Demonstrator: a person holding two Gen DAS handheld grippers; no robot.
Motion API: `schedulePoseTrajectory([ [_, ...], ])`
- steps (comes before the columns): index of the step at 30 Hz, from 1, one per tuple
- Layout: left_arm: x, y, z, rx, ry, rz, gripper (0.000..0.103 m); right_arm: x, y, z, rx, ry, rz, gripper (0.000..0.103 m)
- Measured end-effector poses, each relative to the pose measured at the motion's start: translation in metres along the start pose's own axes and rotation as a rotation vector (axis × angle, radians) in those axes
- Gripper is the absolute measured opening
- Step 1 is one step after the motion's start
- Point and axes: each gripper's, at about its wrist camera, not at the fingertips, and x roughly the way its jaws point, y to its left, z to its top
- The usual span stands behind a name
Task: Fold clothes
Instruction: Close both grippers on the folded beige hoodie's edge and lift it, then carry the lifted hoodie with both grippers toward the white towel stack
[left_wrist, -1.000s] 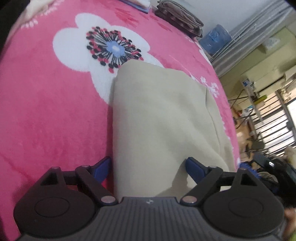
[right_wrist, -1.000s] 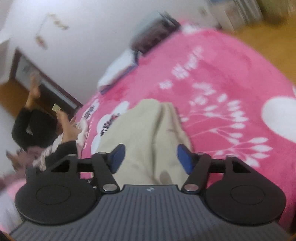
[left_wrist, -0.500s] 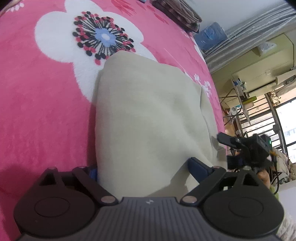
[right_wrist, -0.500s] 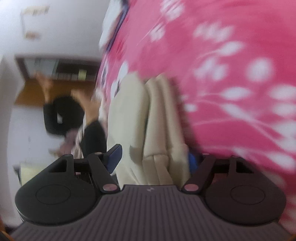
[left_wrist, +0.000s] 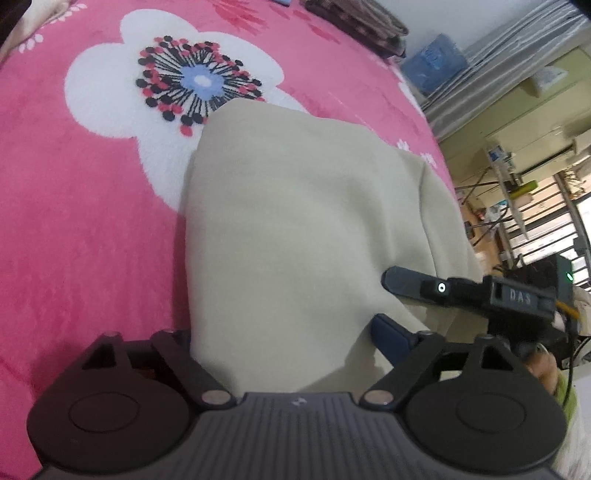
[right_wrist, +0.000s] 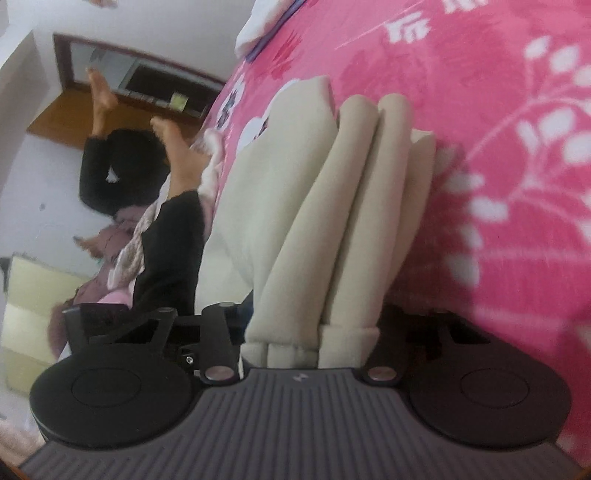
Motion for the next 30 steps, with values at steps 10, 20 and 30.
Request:
schedulePoseTrajectory([
  [10, -0.105, -0.071, -0.017, 0.141, -0.059, -0.060, 0.072, -0.070, 0.080, -0.051, -0.049, -0.208, -0.069, 0.038],
  [20, -0.265, -0.199, -0.028, 0.345, -0.160, -0.150, 0.072, -0.218, 0.233, -0.114, -0.295, -0.501, -0.071, 0.038],
  [30, -0.436, -0.290, 0.015, 0.573, -0.372, -0.106, 0.073, -0.307, 0.403, -0.088, -0.434, -0.695, -0.071, 0.038],
])
